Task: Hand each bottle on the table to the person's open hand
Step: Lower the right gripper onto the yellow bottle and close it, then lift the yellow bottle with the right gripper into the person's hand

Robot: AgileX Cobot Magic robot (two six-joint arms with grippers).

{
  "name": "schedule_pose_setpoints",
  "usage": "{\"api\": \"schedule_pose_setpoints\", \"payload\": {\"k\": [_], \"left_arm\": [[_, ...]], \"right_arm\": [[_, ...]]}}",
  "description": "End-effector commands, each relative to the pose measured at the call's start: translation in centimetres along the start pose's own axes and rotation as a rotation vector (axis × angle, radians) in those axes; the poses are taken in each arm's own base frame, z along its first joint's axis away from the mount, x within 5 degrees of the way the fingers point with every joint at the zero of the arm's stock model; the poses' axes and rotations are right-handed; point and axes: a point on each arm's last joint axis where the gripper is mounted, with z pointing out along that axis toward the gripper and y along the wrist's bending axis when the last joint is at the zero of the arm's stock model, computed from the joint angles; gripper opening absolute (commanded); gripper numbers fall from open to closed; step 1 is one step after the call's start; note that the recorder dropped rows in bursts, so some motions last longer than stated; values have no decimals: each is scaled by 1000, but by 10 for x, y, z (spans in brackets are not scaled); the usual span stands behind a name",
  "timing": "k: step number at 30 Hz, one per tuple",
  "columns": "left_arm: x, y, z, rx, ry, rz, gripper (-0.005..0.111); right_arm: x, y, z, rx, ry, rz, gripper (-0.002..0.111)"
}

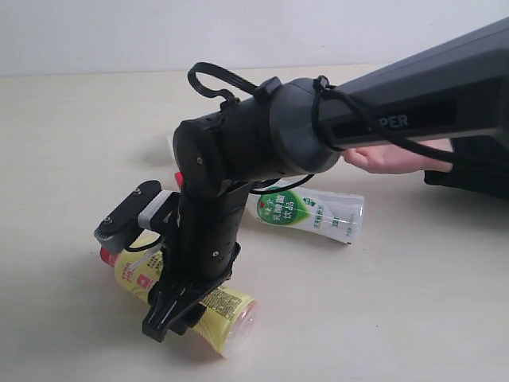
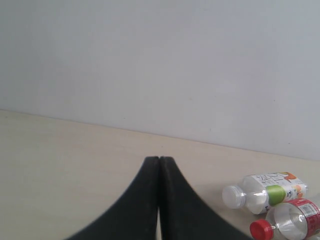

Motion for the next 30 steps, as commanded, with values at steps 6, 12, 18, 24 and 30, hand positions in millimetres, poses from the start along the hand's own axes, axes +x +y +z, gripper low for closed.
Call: {"api": "schedule_pose_setpoints", "payload": {"k": [6, 12, 18, 24, 30], "left_arm": [[0, 0, 0, -2, -6, -1, 1], [0, 0, 0, -2, -6, -1, 1], [0, 0, 0, -2, -6, -1, 1], [0, 0, 0, -2, -6, -1, 1], [0, 0, 0, -2, -6, -1, 1]], "right_arm": [[0, 0, -1, 10, -2, -18, 0], [-1, 0, -8, 19, -19, -29, 0], [-3, 10, -55, 33, -108, -54, 0], [6, 23, -132, 111, -270, -80, 0], [37, 15, -199, 259, -337, 5, 0]]}}
